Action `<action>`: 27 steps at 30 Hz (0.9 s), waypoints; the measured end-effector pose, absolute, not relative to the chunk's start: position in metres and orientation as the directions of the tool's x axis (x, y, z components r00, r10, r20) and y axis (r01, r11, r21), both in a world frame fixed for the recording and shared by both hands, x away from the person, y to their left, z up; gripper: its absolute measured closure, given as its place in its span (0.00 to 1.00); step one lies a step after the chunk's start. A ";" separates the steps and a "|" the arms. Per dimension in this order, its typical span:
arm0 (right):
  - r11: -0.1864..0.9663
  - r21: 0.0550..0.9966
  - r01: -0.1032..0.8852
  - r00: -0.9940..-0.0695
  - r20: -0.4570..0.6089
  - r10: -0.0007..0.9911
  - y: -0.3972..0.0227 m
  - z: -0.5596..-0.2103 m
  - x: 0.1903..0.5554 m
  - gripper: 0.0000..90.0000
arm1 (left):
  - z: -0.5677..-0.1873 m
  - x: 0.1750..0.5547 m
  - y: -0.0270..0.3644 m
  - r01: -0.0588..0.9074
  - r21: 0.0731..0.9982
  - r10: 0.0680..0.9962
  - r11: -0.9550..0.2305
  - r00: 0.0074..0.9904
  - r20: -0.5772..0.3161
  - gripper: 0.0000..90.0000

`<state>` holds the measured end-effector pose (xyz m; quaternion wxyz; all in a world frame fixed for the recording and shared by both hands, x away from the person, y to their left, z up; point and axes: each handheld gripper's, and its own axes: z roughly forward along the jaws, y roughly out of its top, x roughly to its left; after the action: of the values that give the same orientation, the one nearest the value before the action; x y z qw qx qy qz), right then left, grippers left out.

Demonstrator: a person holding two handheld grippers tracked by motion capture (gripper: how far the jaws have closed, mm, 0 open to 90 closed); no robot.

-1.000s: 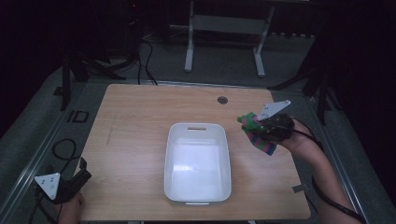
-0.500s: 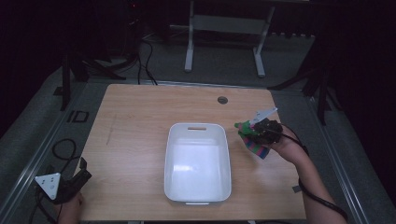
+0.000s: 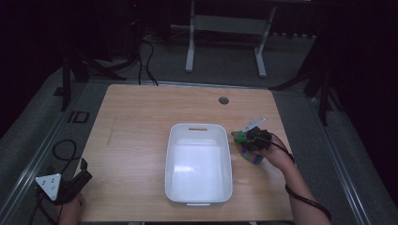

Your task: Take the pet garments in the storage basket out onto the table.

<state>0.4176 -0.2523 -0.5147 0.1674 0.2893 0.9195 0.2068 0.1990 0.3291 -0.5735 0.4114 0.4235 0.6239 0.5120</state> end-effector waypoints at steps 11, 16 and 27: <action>0.731 0.478 0.487 -0.771 -0.158 0.617 -0.246 -0.524 0.419 0.43 | -0.574 0.199 0.329 0.104 0.988 0.950 0.117 -0.301 -0.081 0.02; 0.703 0.518 0.487 -0.764 -0.136 0.630 -0.252 -0.507 0.412 0.24 | -0.574 0.199 0.329 0.104 0.988 0.950 0.116 -0.301 -0.080 0.02; 0.576 0.649 0.496 -0.690 -0.108 0.716 -0.301 -0.481 0.378 0.17 | -0.574 0.199 0.328 0.105 0.988 0.950 0.115 -0.304 -0.078 0.02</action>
<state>0.3776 -0.3011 -0.4805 0.1827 0.3487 0.8688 0.3005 0.1990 0.3285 -0.5736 0.4112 0.4231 0.6231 0.5134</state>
